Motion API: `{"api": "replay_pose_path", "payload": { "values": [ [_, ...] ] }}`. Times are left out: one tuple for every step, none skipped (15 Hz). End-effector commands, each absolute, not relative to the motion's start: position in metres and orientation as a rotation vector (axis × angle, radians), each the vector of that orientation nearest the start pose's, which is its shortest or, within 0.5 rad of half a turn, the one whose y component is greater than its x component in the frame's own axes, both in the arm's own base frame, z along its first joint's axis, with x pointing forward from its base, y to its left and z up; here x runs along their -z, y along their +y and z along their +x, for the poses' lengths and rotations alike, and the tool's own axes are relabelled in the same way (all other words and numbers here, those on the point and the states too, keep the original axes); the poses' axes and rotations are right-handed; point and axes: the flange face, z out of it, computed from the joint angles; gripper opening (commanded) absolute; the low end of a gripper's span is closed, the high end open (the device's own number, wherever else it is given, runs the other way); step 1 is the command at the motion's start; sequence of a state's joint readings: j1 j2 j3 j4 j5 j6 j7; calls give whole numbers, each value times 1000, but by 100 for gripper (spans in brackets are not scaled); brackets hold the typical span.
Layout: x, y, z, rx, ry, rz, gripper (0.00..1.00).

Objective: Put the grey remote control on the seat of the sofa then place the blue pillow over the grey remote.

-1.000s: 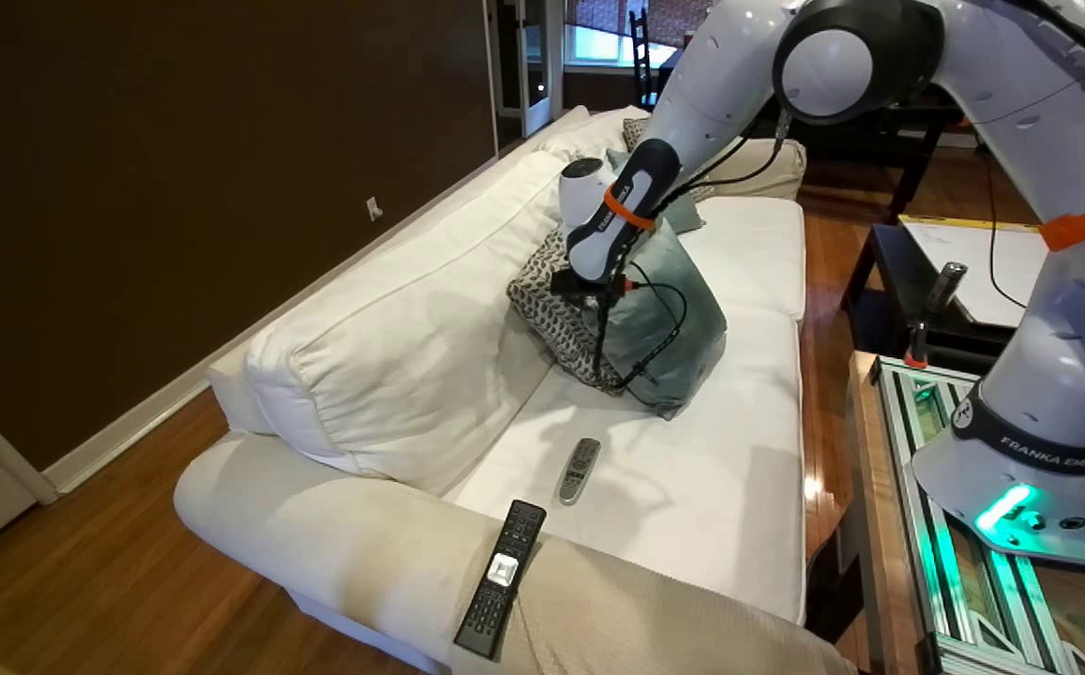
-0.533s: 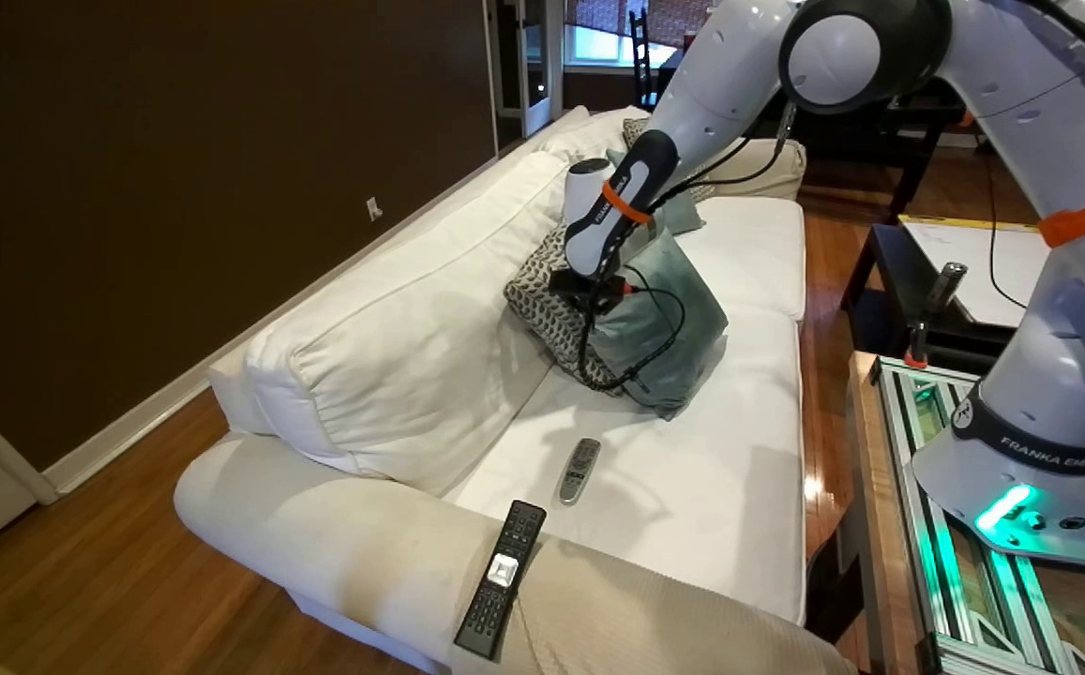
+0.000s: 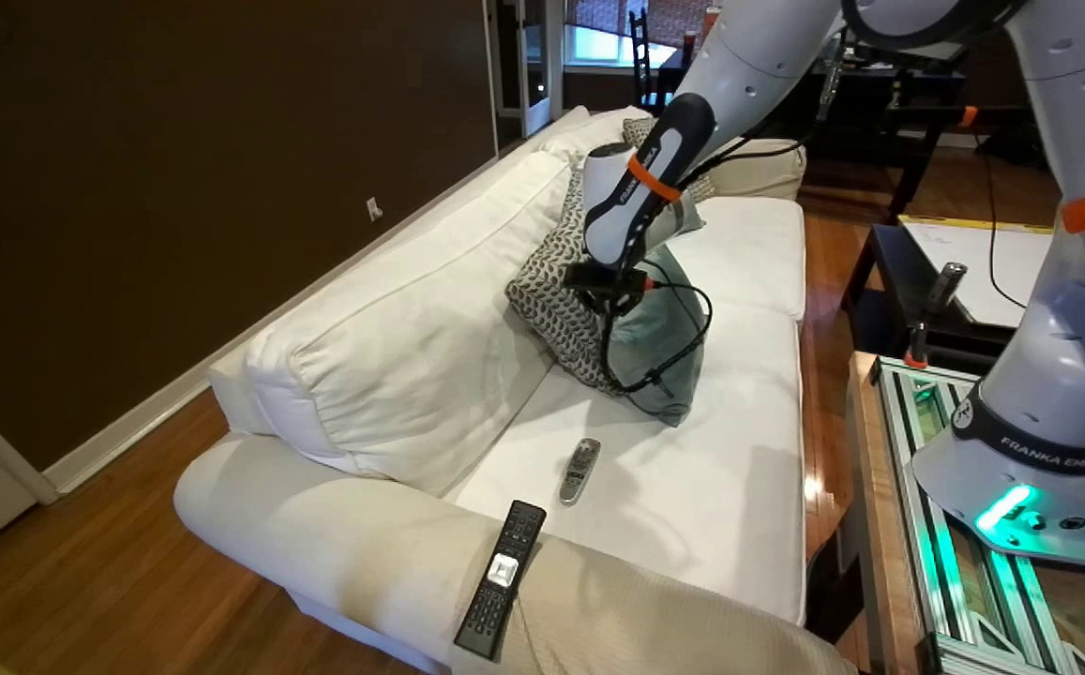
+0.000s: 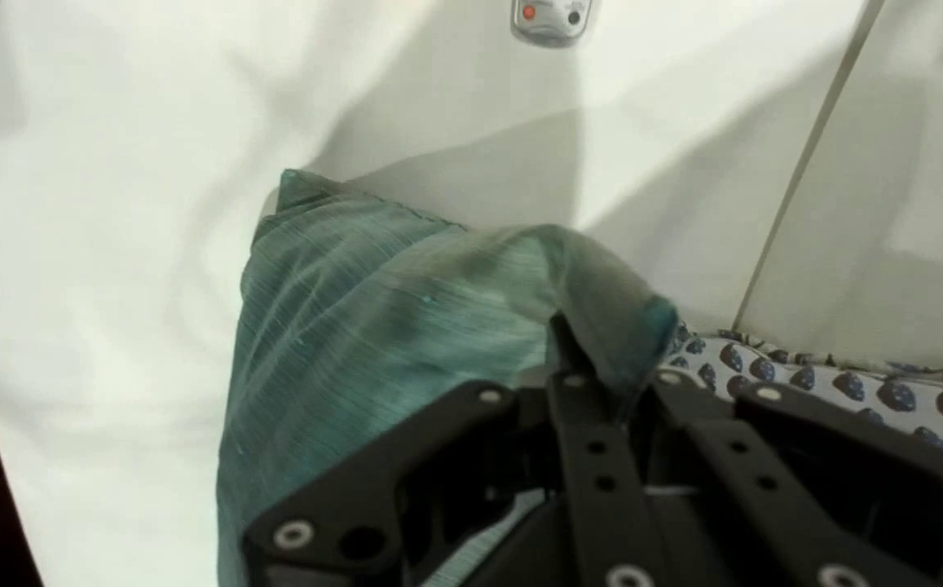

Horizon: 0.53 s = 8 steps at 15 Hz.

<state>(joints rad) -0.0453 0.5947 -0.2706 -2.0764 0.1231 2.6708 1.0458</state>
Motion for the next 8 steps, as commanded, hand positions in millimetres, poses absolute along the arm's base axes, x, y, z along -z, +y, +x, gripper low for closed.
{"api": "replay_pose_path", "payload": {
  "values": [
    [-174,-147,520,27,2067,-2419,2],
    [-176,-137,514,0,2040,-2432,2],
    [-179,-128,509,-31,2013,-2442,2],
    [-180,-118,505,-61,1978,-2457,2],
    [-181,-109,502,-88,1951,-2470,2],
    [-182,-99,499,-120,1922,-2485,2],
    [-183,-90,497,-150,1883,-2504,2],
    [-183,-79,495,-188,1834,-2525,2]
  ]
}}
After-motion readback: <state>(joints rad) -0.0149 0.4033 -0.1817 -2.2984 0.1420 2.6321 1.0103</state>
